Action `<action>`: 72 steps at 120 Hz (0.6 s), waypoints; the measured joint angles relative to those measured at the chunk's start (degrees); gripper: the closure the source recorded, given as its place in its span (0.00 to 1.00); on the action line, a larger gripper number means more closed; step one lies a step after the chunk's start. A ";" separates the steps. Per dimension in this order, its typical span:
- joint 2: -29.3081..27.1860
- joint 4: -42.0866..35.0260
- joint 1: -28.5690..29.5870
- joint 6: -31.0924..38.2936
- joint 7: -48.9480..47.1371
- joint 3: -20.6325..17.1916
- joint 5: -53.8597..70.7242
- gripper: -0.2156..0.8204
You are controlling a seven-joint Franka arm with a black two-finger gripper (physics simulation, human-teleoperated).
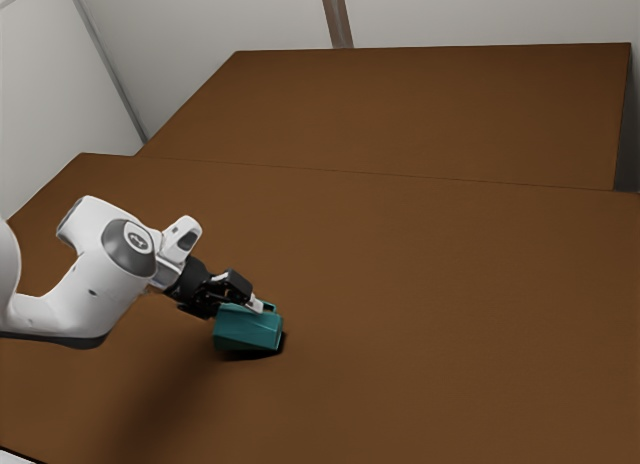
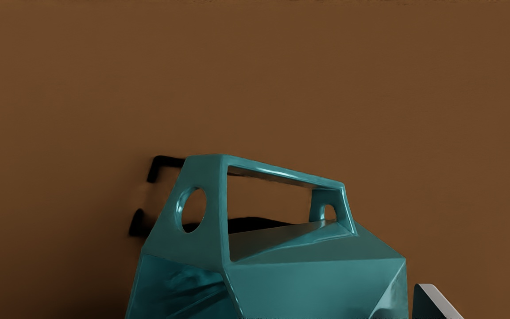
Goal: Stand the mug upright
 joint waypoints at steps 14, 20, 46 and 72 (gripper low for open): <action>-1.26 0.14 -0.03 -0.20 0.20 -0.15 -0.15 0.59; -1.36 0.27 -0.11 -0.29 0.26 -0.30 -0.19 0.61; 0.71 3.55 -1.91 -0.47 0.50 -0.46 -1.38 0.66; 1.90 5.30 -3.80 -0.34 0.61 -0.53 -2.09 0.68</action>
